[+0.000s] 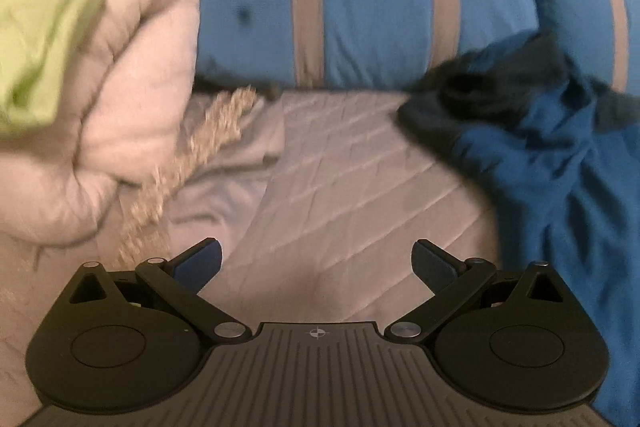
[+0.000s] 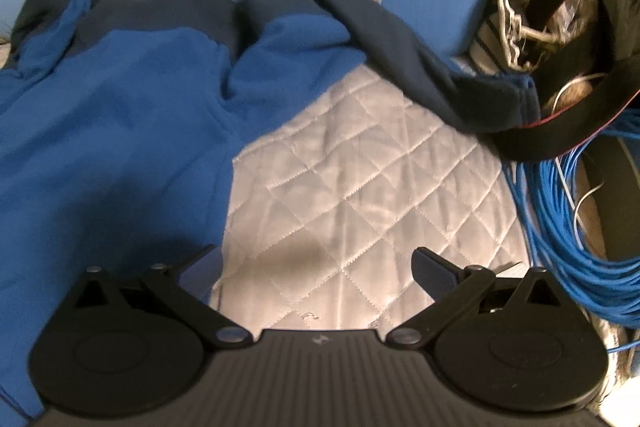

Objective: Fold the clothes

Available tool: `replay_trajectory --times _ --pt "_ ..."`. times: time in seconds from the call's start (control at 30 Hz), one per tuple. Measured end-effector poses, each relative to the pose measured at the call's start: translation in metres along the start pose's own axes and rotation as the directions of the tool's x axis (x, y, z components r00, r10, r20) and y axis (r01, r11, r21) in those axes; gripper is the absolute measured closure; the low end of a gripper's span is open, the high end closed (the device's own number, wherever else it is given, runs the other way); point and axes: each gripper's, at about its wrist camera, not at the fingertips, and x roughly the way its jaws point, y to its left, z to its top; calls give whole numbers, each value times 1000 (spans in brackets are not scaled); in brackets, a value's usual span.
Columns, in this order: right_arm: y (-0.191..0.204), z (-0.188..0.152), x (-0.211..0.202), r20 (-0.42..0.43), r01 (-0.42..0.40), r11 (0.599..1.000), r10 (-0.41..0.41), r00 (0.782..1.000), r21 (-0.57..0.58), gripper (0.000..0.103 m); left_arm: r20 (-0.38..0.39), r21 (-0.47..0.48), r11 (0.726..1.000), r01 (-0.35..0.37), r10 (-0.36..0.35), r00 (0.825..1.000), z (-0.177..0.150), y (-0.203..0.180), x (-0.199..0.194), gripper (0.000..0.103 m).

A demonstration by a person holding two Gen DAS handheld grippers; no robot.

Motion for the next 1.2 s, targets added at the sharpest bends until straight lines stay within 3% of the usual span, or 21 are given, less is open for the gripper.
replay_trajectory --times 0.1,0.27,0.37,0.73,0.93,1.2 --pt "1 2 -16 29 2 1000 -2 1000 -13 0 8 -5 1000 9 -9 1000 17 -11 -26 0" --pt "4 4 -45 86 -4 1000 7 996 -27 0 -89 -102 994 50 -59 994 36 -27 -59 0" --pt "7 2 -64 130 -21 999 26 991 -37 0 -133 -112 993 35 -50 990 44 -43 -76 0" --pt "27 -13 -135 298 13 995 17 955 -98 0 -99 -34 996 82 -85 991 52 -115 -149 0" --pt "27 -18 -159 290 -89 994 102 951 -60 0 -73 -9 996 88 -89 993 45 -140 -172 0" --pt "35 -26 -176 272 -134 989 144 952 -57 0 -43 44 991 122 -120 992 35 -164 -194 0"
